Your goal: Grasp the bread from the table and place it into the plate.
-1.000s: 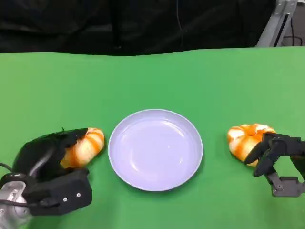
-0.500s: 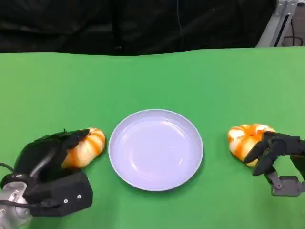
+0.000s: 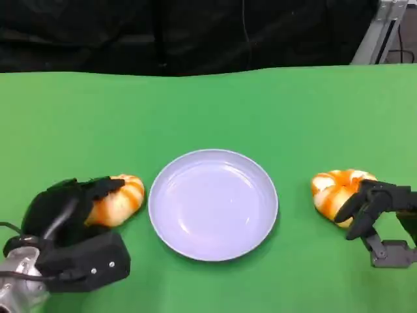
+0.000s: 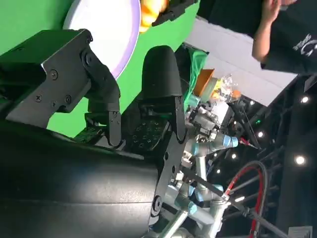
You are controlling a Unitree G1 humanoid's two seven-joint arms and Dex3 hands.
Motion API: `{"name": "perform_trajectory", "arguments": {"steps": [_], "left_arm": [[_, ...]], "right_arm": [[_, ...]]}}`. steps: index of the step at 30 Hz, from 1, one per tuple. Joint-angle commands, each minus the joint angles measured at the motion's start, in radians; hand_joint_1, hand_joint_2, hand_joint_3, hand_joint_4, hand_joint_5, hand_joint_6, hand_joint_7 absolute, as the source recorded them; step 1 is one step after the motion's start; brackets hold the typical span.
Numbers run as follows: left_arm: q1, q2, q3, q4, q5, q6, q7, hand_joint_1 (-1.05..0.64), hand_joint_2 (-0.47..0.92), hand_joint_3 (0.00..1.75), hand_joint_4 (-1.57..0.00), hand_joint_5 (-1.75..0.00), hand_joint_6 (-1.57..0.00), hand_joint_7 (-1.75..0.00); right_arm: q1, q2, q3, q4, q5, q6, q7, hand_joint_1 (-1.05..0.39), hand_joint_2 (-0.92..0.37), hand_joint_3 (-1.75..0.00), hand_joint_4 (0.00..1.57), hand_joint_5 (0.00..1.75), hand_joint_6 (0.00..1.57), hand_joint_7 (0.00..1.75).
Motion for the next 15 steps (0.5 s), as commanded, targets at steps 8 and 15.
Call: {"name": "perform_trajectory", "arguments": {"steps": [8, 15], "left_arm": [[0.005, -0.001, -0.012, 0.024, -0.01, 0.003, 0.0, -0.1, 0.92, 0.29, -0.39, -1.33, -0.71, -0.73], [0.007, 0.002, -0.018, 0.018, -0.011, -0.004, 0.011, -0.1, 0.92, 0.32, -0.4, -1.3, -0.65, -0.82]], "right_arm": [[0.006, -0.013, -0.006, -0.002, 0.016, -0.004, -0.001, 0.24, -0.52, -1.15, 1.03, 1.22, 1.04, 1.03], [0.003, -0.013, -0.007, 0.004, 0.017, -0.008, 0.002, 0.24, -0.5, -1.17, 1.02, 1.23, 1.04, 1.02]]}}
